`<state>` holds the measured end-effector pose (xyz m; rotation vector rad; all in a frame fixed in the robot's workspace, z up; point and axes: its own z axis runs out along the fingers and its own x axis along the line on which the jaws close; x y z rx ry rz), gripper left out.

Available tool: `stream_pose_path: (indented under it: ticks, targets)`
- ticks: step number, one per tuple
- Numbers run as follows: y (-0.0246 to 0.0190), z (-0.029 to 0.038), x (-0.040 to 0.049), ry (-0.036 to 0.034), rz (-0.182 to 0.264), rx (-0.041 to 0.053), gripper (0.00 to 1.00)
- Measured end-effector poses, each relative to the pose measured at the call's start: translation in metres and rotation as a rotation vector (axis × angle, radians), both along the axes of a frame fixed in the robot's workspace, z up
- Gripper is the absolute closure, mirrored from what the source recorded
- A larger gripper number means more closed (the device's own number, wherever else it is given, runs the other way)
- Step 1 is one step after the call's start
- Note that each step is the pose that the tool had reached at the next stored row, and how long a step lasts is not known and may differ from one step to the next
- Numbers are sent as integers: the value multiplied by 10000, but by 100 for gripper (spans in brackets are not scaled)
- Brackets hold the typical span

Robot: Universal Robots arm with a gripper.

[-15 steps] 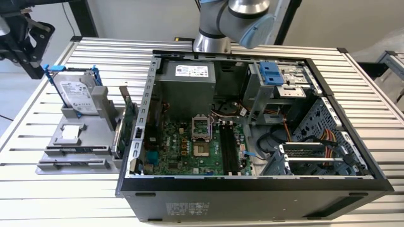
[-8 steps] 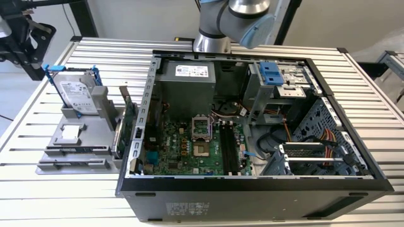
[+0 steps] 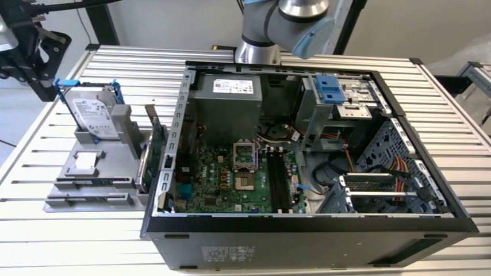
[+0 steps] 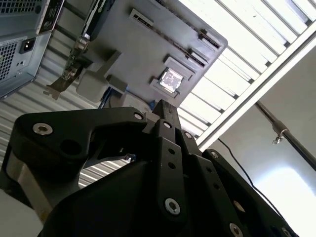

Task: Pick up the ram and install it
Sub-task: 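Reach for the ram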

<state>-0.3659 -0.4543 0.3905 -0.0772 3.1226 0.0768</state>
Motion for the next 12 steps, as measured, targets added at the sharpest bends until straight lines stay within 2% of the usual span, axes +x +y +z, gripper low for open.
stream_pose_path:
  ticks: [12]
  targets:
    - [-39,-4,42,2,67,-1,100]
